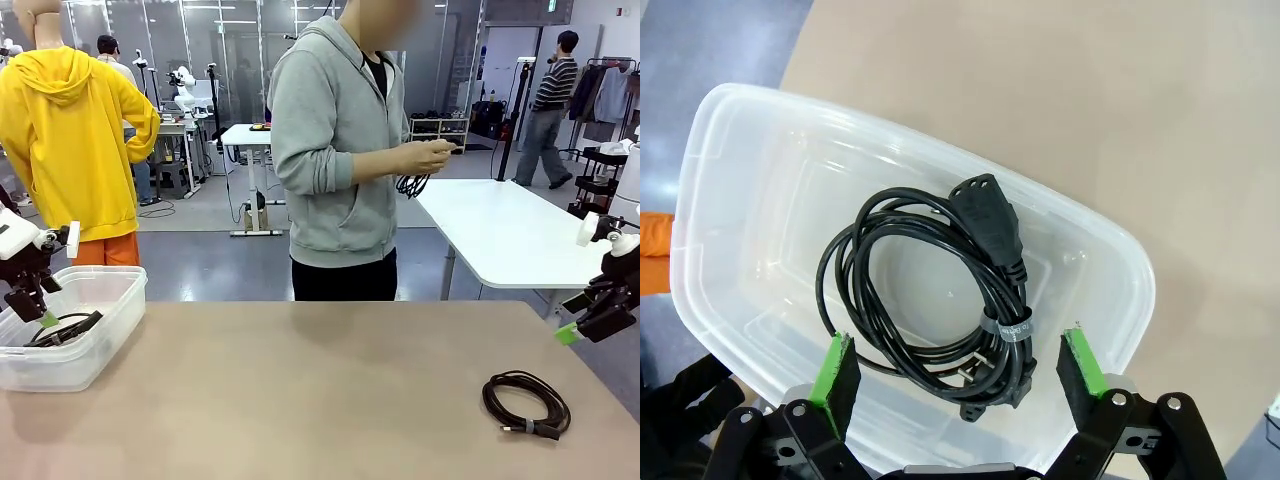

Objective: Organize and store the cables.
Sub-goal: Place the USB Extension Cable into the Organizing box.

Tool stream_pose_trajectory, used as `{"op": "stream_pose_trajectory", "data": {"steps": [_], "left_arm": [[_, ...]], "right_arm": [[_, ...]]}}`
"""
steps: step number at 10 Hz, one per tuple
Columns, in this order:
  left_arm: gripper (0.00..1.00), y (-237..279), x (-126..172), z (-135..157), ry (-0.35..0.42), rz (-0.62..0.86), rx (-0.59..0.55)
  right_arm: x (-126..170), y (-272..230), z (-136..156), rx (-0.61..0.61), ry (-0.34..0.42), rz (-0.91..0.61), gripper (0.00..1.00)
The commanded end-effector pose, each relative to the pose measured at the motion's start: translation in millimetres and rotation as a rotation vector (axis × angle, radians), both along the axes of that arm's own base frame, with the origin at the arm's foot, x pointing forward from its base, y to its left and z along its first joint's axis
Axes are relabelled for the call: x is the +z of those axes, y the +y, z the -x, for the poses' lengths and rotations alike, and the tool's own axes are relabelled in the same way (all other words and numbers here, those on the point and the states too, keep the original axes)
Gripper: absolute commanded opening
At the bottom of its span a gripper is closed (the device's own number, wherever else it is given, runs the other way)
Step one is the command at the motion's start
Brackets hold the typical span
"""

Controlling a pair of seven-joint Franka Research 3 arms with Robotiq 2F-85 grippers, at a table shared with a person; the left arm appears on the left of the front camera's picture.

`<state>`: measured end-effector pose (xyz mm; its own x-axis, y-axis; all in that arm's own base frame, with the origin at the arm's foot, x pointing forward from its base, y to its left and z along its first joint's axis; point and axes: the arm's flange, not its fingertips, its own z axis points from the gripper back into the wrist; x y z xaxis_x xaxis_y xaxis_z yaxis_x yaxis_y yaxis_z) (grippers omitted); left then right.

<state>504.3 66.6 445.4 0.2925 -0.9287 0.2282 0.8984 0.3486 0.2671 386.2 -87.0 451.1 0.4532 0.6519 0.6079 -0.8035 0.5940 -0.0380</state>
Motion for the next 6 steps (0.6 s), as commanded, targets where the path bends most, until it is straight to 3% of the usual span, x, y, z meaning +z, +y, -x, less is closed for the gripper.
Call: {"op": "stream_pose_trajectory", "data": {"steps": [1, 3, 5, 6], "left_arm": [[1.0, 4.1, 0.7, -3.0, 0.0, -0.006, -0.013], [1.0, 0.0, 0.0, 0.0, 0.0, 0.0, 0.0], [1.0, -17.5, 44.5, 9.2, -0.051, 0.085, 0.103], [1.0, -35.7, 60.5, 32.5, -0.06, 0.141, 0.168]], "right_arm": [[1.0, 0.0, -1.4, 0.007, 0.006, 0.001, 1.0], [1.0, 0.0, -1.4, 0.007, 0.006, 0.001, 1.0], [1.0, 0.0, -1.4, 0.007, 0.006, 0.001, 1.0], [1.0, 0.0, -1.4, 0.007, 0.006, 0.001, 1.0]]}}
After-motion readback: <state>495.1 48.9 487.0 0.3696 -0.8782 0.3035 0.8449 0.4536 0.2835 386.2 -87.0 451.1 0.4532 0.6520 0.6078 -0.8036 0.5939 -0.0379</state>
